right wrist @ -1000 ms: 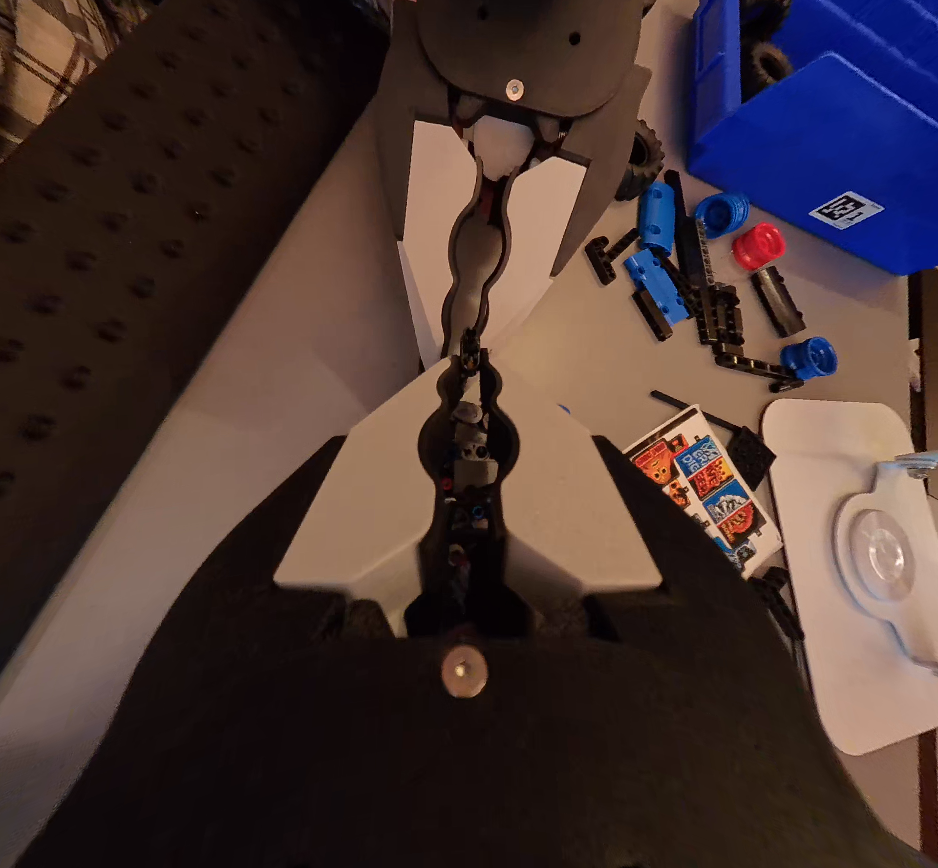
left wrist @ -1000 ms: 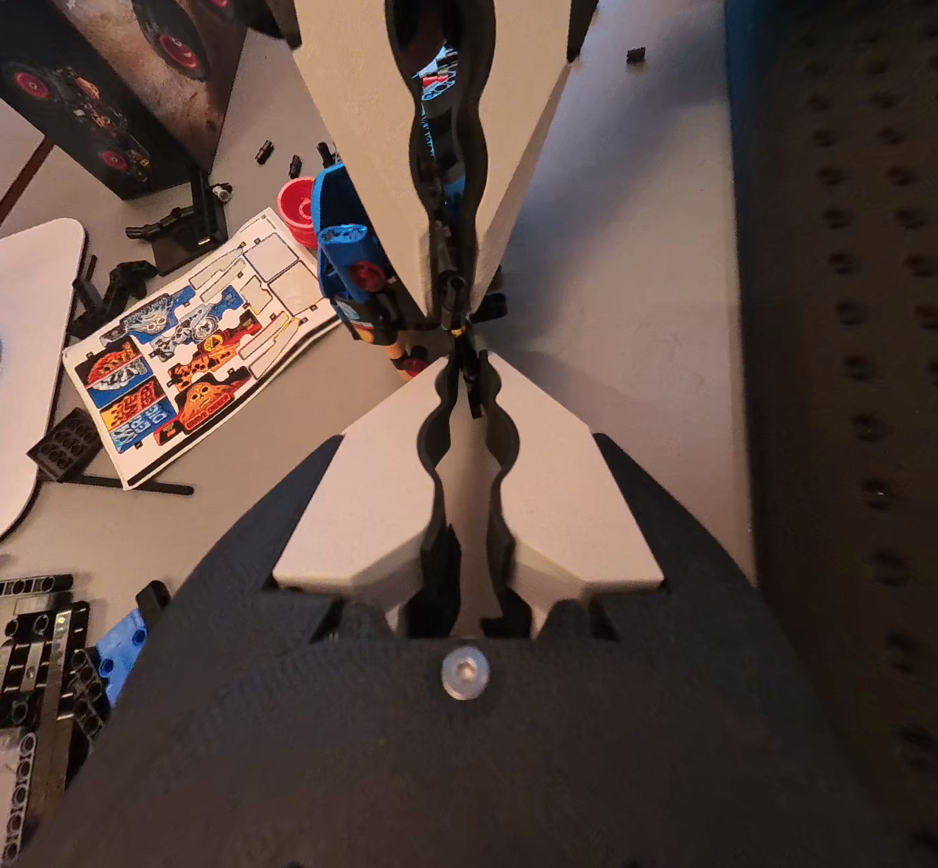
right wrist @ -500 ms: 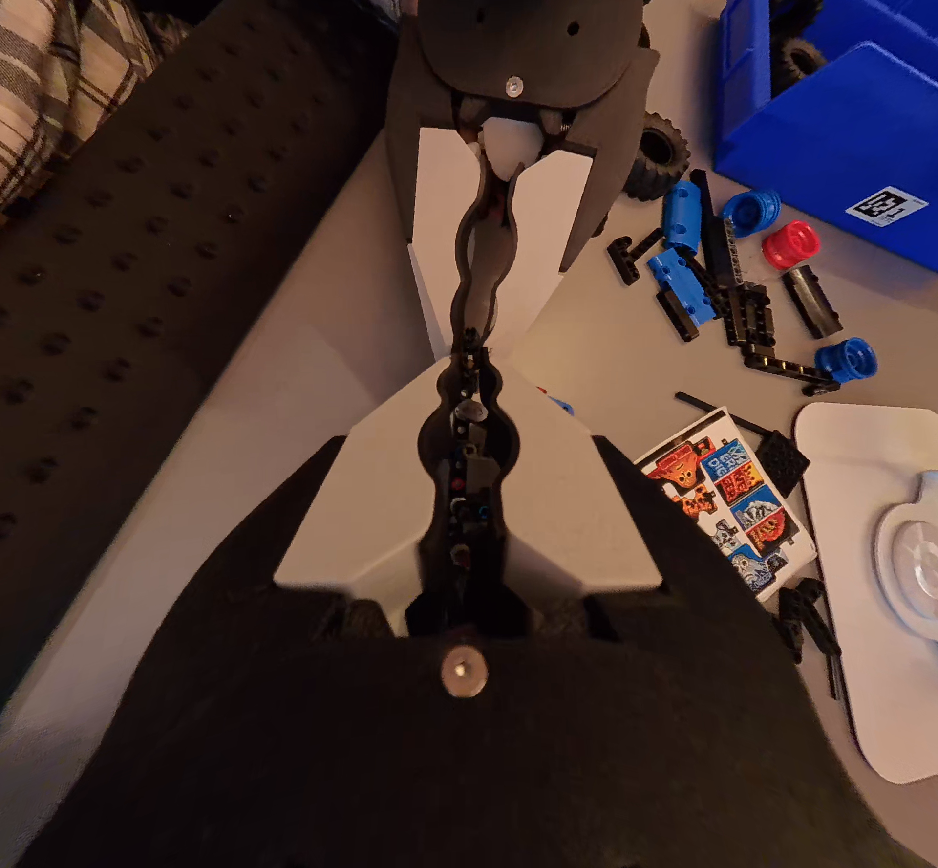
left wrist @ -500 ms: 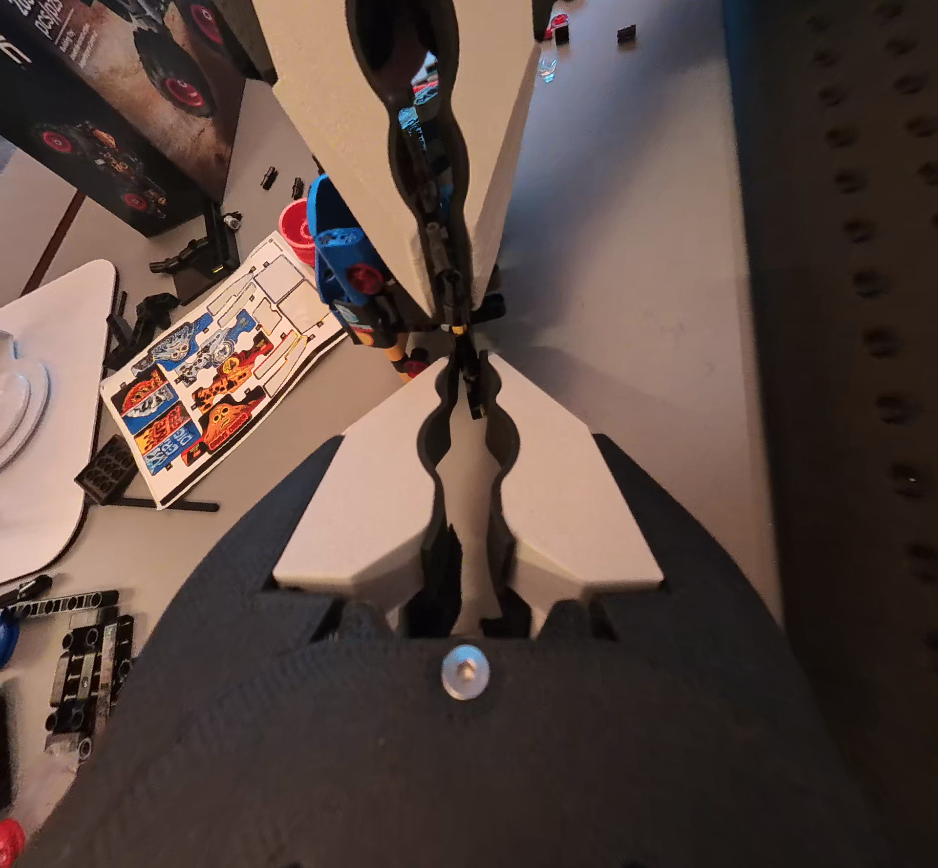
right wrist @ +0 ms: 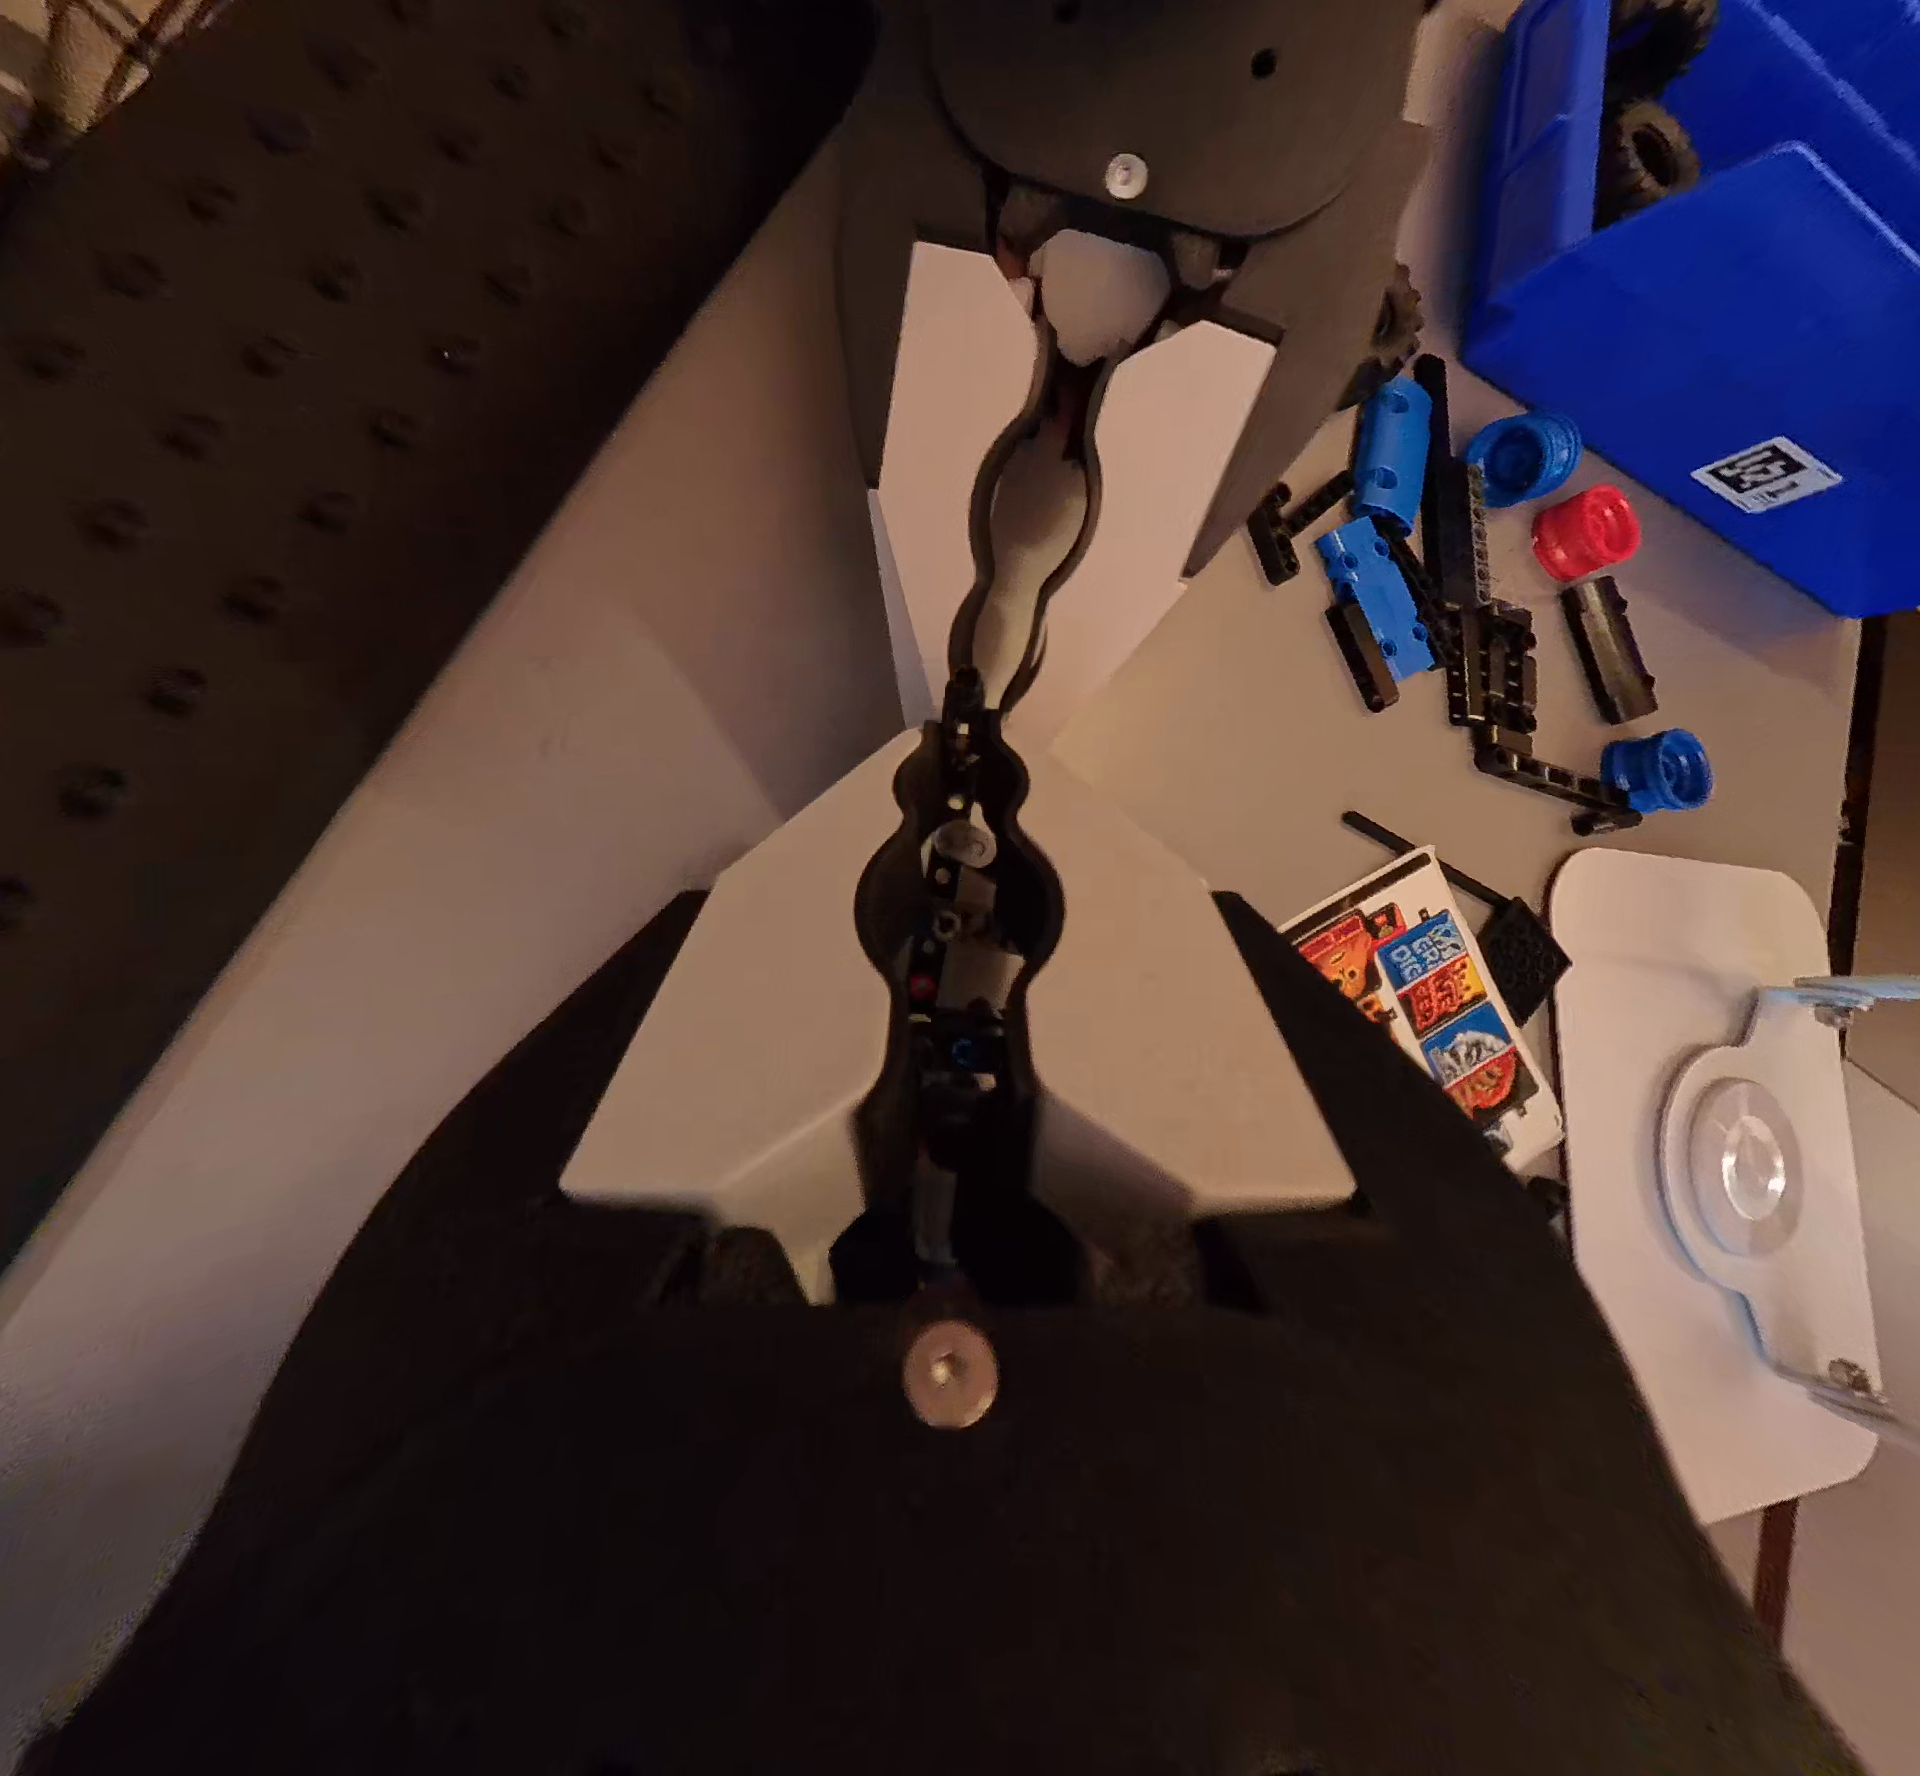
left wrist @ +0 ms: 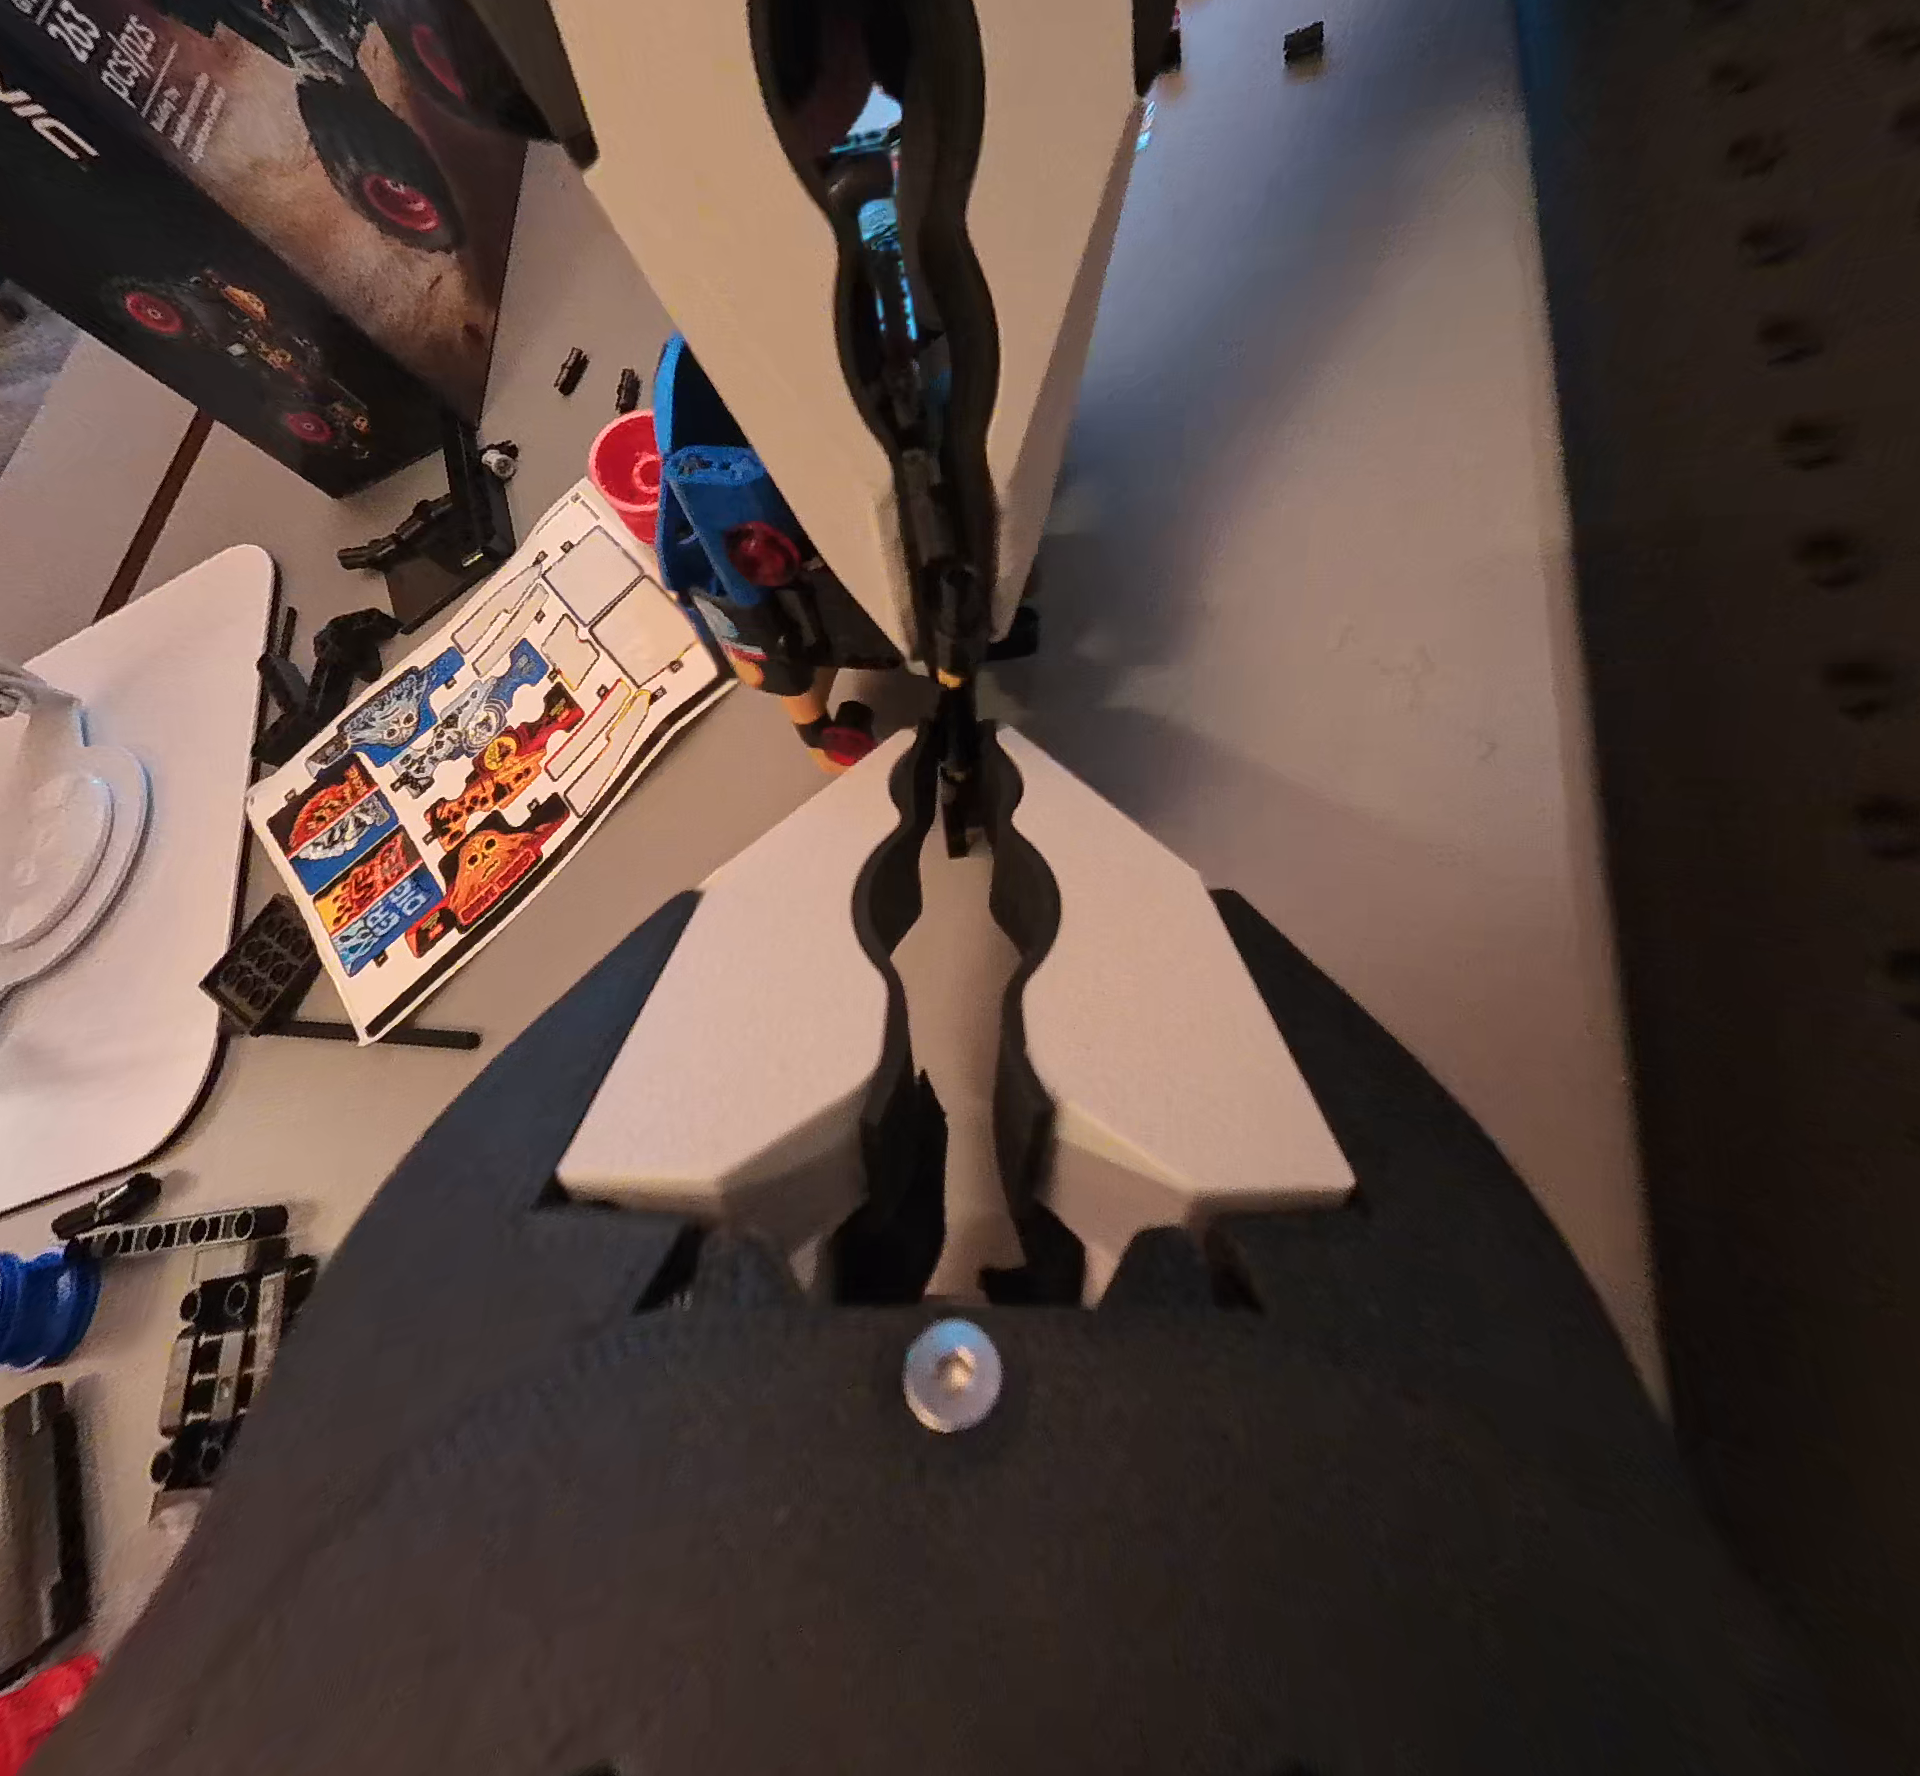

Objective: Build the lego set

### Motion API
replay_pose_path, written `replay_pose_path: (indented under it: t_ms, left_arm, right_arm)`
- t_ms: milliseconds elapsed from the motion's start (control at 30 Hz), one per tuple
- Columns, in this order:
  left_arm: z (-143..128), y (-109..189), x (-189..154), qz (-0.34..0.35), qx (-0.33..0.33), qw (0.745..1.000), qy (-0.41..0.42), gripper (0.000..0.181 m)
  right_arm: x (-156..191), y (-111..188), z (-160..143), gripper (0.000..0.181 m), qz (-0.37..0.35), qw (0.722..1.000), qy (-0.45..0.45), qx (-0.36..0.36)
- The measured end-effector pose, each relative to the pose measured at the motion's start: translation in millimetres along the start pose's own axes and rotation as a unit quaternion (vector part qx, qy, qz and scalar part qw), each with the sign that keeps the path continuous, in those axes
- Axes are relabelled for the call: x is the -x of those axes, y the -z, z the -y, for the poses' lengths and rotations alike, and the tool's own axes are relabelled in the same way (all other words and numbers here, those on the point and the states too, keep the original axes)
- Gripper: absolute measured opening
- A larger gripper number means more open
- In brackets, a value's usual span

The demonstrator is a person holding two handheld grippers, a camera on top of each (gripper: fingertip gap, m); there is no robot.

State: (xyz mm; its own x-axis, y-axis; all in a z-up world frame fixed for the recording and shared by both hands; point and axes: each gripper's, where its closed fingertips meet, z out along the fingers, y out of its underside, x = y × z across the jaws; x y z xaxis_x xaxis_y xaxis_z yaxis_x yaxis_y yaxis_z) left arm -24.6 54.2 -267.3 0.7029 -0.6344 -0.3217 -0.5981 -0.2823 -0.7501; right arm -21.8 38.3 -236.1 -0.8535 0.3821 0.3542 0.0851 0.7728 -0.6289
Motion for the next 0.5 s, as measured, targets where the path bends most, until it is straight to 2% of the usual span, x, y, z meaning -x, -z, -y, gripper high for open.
replay_pose_path:
  t_ms: [300, 500]
  left_arm:
    - [-3, 0, 7, -0.001, -0.004, 1.000, 0.017, 0.005]
    - [-3, -1, 8, -0.009, -0.010, 0.999, 0.035, 0.005]
  right_arm:
    - [-9, 0, -3, 0.005, -0.053, 0.998, 0.019, 0.030]
    - [-12, 1, -4, 0.005, -0.076, 0.997, -0.017, 0.008]
